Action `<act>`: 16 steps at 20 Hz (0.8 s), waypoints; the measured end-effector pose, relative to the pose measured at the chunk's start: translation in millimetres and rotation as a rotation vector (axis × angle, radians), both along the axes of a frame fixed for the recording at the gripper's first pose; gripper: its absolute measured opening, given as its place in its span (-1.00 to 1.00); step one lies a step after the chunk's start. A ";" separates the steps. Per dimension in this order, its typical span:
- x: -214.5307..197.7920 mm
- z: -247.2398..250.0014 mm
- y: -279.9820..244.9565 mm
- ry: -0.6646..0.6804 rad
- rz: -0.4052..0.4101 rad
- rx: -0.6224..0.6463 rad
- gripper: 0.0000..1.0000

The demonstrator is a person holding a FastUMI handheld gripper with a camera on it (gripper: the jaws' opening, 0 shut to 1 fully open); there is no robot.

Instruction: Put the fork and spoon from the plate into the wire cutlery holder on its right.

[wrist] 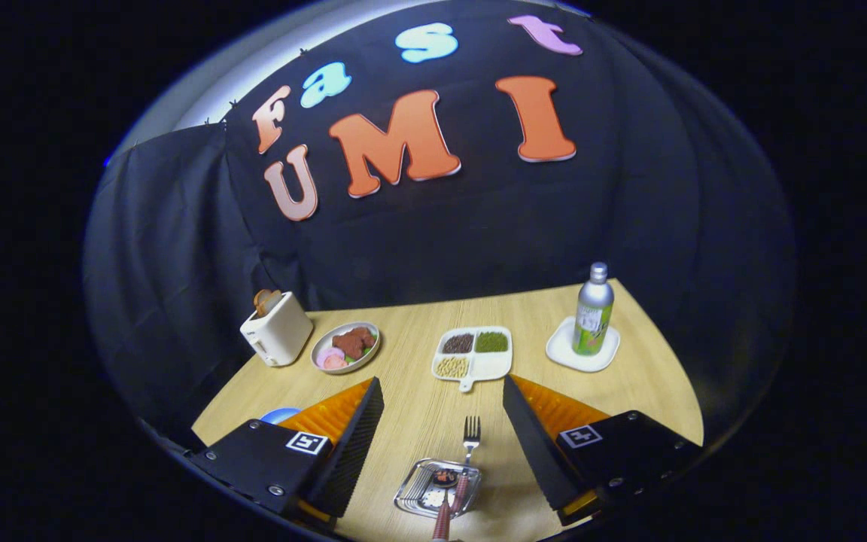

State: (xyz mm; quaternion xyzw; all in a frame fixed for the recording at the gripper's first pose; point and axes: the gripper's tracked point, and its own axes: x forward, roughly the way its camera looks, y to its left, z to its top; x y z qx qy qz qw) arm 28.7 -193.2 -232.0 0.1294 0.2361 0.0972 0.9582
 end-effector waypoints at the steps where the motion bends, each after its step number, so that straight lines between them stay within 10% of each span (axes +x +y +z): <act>1: 1.8 10.2 -3.2 -0.052 -0.013 -0.025 0.92; 16: -5.9 113.8 3.7 -0.422 -0.095 -0.112 0.91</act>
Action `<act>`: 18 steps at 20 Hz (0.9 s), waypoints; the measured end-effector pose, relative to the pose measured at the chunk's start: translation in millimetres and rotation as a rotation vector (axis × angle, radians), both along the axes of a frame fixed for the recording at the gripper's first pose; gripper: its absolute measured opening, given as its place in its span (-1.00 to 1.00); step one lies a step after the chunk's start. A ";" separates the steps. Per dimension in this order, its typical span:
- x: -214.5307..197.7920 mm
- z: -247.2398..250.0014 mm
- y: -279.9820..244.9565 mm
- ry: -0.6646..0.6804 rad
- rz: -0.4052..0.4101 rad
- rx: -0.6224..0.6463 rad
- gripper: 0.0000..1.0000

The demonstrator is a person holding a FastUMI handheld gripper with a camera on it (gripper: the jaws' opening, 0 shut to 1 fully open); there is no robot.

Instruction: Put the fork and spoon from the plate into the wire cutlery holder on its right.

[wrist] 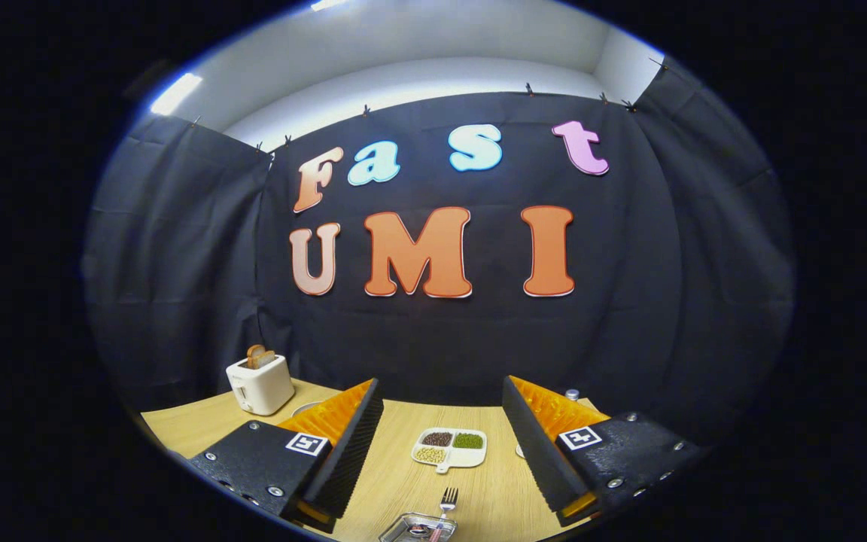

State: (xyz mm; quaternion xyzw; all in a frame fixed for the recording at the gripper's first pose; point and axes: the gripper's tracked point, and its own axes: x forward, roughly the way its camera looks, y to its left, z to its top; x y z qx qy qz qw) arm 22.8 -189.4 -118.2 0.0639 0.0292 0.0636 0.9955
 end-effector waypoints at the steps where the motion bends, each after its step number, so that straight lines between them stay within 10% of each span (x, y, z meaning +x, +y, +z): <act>1: -0.2 6.2 0.9 -0.023 -0.001 -0.002 0.92; 18: -23.6 44.1 19.9 -0.047 -0.177 -0.018 0.96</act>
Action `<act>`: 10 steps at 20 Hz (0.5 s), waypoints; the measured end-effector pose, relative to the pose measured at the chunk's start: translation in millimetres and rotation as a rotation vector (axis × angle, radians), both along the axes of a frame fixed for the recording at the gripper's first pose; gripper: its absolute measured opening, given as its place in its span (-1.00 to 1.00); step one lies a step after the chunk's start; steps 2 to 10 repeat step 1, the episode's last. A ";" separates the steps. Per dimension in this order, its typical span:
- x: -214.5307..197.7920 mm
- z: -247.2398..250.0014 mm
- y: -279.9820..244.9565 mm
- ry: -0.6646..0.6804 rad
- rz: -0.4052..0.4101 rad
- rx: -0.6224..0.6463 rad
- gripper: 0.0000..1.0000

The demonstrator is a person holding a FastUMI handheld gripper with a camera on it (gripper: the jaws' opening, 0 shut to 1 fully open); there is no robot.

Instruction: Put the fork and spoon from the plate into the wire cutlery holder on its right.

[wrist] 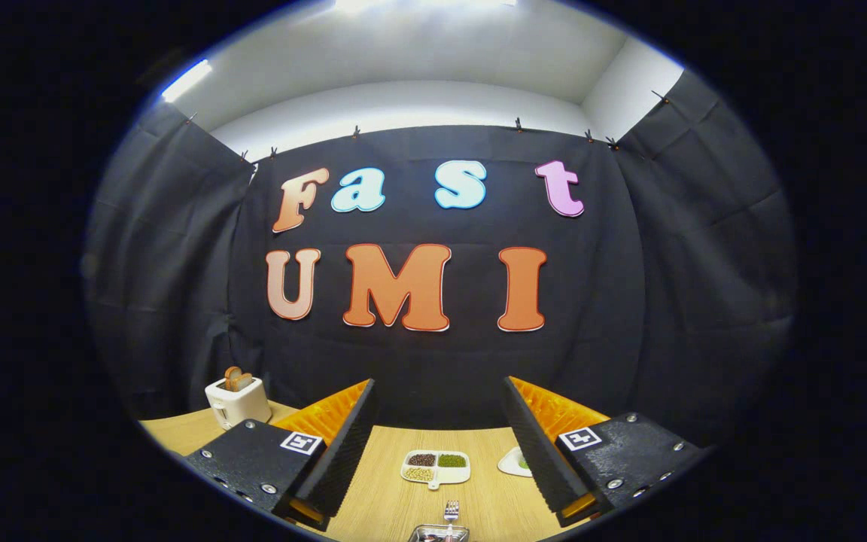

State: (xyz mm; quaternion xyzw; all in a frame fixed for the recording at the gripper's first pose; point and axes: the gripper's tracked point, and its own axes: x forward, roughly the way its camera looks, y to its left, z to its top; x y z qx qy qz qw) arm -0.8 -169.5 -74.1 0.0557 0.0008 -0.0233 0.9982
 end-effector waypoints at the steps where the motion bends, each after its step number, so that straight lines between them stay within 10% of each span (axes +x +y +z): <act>1: -4.2 2.2 1.3 0.004 -0.006 0.013 0.96; 10: -4.2 2.2 1.3 0.004 -0.006 0.013 0.96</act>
